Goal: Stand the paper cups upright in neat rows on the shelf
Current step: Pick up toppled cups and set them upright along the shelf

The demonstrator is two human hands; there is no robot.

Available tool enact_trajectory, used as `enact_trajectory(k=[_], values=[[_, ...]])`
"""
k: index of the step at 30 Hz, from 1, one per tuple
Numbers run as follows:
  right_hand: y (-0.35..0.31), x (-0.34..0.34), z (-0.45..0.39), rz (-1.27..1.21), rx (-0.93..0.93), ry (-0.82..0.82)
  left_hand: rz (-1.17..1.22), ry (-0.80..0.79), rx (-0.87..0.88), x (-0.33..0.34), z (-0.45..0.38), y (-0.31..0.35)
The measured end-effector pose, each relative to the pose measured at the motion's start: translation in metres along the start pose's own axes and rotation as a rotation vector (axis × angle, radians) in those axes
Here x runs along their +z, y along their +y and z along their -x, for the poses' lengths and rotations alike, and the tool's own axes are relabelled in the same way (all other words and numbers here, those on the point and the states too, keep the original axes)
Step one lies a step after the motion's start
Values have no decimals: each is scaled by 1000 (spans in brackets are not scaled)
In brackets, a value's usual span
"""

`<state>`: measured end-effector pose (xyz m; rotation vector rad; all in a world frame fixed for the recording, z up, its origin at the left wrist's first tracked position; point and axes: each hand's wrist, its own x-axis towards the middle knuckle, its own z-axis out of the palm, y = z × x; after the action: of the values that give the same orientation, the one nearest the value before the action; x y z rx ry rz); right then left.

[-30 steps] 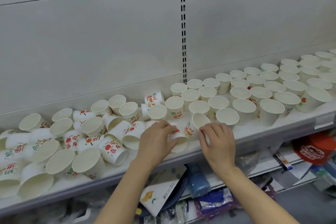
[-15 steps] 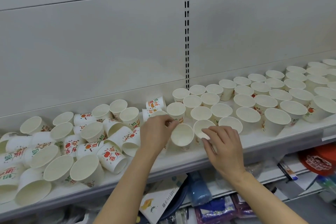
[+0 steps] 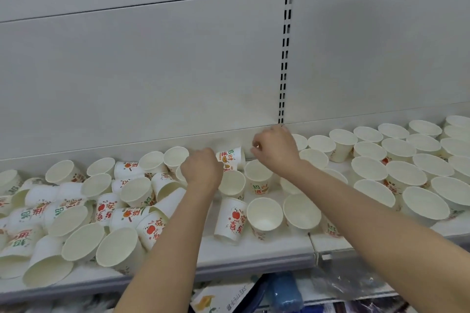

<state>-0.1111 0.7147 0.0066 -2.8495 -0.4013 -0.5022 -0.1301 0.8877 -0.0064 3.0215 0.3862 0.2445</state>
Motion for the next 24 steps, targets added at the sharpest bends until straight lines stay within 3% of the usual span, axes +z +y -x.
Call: enact_trajectory(k=[3,6,9,12,15,19,24], values=[[-14,15,-22,-3,101,-149,44,-71,-18,9,-3,-1],[-24,30,-36,15,193,-243,255,-79,-100,11,-5,-3],[-28,37,-46,35,250,-238,439,12,-125,5,1,-9],[-31,41,-51,12,282,-248,439,62,-50,1,8,-16],[-36,45,-53,-62,326,-250,317,12,58,10,14,-25],[-41,53,-52,-159,407,-242,417,-49,154,19,21,-35],[-40,53,-54,-345,511,-261,539,127,120,14,56,-47]])
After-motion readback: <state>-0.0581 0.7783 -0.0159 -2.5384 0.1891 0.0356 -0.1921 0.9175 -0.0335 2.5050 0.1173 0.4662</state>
